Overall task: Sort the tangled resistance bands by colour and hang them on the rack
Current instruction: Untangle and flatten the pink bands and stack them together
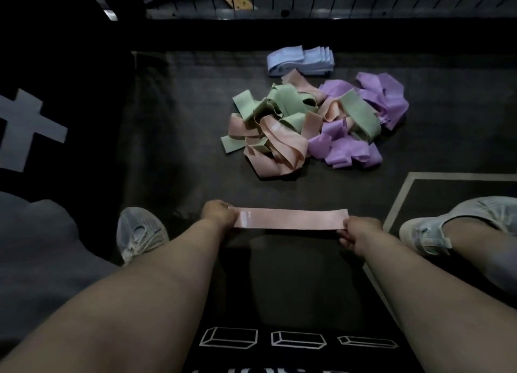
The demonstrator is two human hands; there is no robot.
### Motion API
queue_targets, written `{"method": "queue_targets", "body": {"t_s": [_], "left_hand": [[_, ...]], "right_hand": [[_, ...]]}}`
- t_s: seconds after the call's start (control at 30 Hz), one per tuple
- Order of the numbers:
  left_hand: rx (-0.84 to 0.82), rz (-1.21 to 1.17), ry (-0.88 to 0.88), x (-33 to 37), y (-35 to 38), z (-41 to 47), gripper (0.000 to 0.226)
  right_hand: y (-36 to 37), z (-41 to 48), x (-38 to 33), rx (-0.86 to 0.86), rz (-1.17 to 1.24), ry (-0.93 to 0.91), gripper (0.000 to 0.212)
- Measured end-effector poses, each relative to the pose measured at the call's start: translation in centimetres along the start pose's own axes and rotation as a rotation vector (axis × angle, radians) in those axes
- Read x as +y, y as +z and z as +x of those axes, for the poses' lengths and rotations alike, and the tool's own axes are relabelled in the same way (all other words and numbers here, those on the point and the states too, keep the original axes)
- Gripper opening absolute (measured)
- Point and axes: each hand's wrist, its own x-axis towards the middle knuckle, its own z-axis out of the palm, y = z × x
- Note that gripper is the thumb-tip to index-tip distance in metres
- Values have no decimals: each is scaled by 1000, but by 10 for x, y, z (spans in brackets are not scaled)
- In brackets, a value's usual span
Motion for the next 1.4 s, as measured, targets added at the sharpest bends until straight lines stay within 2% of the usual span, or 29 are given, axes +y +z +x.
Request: {"method": "queue_targets", "body": {"t_s": [0.1, 0.17, 0.23, 0.37, 0.43, 0.5, 0.6, 0.73, 0.87, 0.93, 1.0, 1.03, 1.1, 1.17, 1.23, 1.33, 1.4], "left_hand": [[10, 77, 1, -16, 8, 13, 15], [6, 143, 9, -23, 13, 17, 3], [12, 234, -5, -25, 16, 22, 14], [11, 430, -80, -9, 19, 22, 35], [13, 524, -92, 9, 19, 22, 47], [54, 575, -37, 37, 17, 23, 46], [80, 459, 202, 84, 18, 26, 31], [49, 164, 473, 144, 30, 29, 17], [-34, 46, 605, 182, 48, 41, 15], [-83, 22, 613, 192, 55, 49, 21], [-104, 29, 624, 197, 61, 55, 30], [-125, 30, 626, 198, 63, 56, 34], [-223, -2, 608, 200, 64, 52, 41], [-362, -81, 605, 201, 61, 44, 39], [-435, -171, 619, 201, 55, 32, 27], [-434, -253, 554, 201, 42, 11, 46], [-456, -281, 526, 197, 32, -3, 50]], "right_hand": [[2, 14, 15, -4, -40, 61, 23], [4, 23, 23, 10, -71, 95, 20], [10, 27, 23, 60, -151, 71, 22], [22, 15, -10, 223, -521, -178, 38], [30, 9, -38, 203, -547, -348, 36], [41, 8, -65, 146, -541, -563, 33], [57, 8, -105, 64, -607, -886, 29], [76, 6, -166, 12, -847, -1103, 33], [92, 13, -201, -31, -1318, -1077, 43], [96, 17, -206, 41, -1414, -1081, 36], [93, 18, -207, 73, -1205, -1103, 14], [91, 19, -206, 23, -1049, -1126, 12], [84, 13, -205, -178, -814, -1192, 16], [75, 0, -209, -306, -675, -1279, 19], [67, -15, -215, -381, -513, -1244, 25], [49, -41, -227, -456, -314, -1142, 30], [36, -58, -232, -450, -200, -1122, 23]]}}
